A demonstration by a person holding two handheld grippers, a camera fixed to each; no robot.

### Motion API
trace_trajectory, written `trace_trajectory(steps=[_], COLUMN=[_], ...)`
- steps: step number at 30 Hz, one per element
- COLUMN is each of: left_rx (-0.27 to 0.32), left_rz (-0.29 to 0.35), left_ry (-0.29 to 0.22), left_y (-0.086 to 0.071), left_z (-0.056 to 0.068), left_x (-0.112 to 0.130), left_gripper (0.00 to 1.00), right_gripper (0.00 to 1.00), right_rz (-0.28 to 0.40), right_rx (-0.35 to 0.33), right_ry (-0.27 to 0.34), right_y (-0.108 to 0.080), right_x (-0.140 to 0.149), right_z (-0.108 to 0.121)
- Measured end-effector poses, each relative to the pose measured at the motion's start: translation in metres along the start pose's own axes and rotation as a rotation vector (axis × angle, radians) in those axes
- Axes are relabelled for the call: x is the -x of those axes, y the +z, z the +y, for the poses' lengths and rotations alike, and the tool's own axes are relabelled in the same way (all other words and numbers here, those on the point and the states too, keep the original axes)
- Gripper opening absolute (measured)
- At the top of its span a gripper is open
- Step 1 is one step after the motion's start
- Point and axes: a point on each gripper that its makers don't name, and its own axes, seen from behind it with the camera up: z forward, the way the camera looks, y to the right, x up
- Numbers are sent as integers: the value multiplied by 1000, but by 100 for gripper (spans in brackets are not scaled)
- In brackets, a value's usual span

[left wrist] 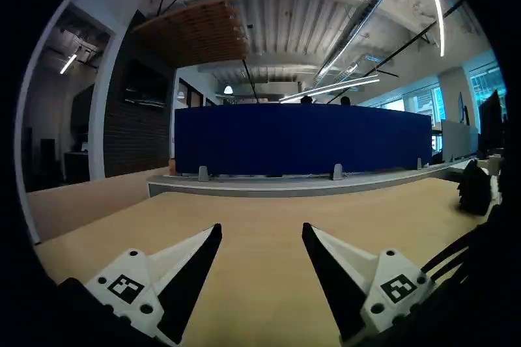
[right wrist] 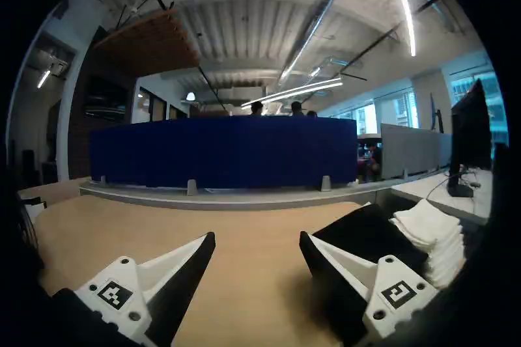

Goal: Fold towel

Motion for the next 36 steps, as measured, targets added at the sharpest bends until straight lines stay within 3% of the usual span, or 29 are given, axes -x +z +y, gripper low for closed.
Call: trace_trajectory(steps=[11,36], left_rx=[0,0], left_rz=[0,0], left_ry=[0,0], left_y=[0,0], left_z=[0,0], left_x=[0,0], left_gripper=[94,94], right_gripper=[100,100], right_rz=[-7,6], right_rx=[-32,-32], right_ry=[26,8], right_y=[5,5], right_x=[24,34], right_z=[-9,-12])
